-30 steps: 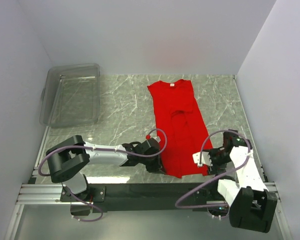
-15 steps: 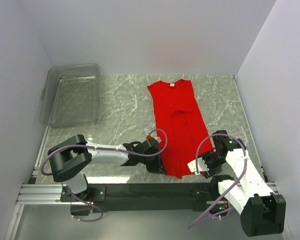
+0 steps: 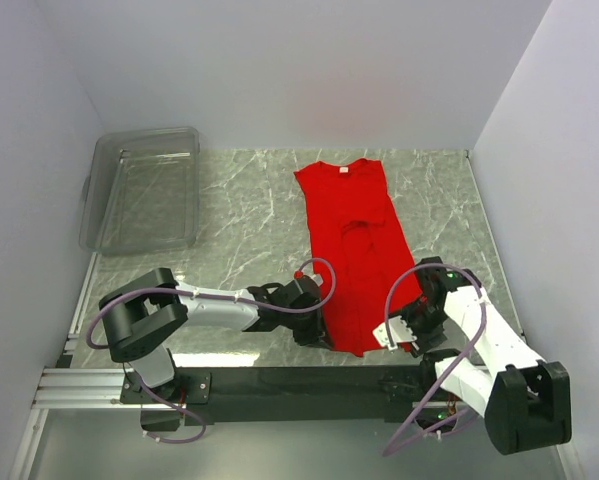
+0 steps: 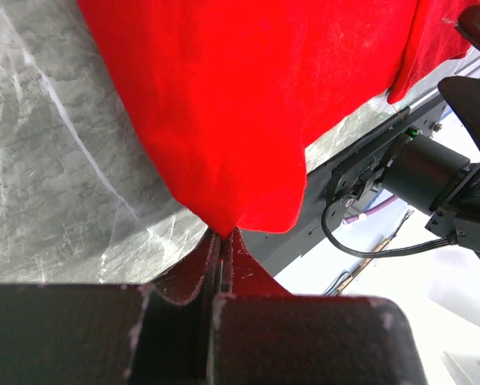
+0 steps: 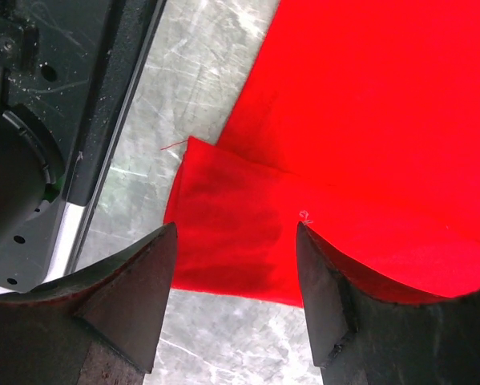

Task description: Fold and stack the t-shirts

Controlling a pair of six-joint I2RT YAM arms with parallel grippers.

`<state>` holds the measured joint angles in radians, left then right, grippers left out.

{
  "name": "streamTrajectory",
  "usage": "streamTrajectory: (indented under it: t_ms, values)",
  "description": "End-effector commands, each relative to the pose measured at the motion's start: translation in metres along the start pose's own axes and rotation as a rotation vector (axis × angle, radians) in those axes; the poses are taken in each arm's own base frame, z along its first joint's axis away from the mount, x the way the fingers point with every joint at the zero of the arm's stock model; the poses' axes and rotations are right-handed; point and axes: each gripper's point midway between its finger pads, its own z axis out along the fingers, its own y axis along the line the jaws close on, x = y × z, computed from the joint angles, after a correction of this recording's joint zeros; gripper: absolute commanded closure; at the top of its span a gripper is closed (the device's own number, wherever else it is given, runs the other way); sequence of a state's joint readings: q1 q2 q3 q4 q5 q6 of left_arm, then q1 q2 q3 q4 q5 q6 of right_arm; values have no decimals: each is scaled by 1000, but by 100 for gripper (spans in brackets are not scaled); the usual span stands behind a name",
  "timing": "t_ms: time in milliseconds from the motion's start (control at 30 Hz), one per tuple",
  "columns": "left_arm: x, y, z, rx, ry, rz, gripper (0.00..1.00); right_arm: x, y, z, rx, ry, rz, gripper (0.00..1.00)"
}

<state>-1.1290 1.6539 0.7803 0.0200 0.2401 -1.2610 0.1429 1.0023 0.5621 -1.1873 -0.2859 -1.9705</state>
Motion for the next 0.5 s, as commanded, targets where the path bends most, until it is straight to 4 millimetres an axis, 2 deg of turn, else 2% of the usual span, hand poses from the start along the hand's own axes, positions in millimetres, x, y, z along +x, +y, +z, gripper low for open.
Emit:
streamTrajectory:
  t_ms: [0,200,467]
  values:
    - [-6,-20,-1,57,-9,12,99,3,3,4,-38,18,-18,32]
    - [-6,-19,1,50,-3,12,99,-1,4,12,-102,-2,-36,38]
    - [-7,-14,2,35,-2,2,99,-1,0,29,-99,8,-11,45]
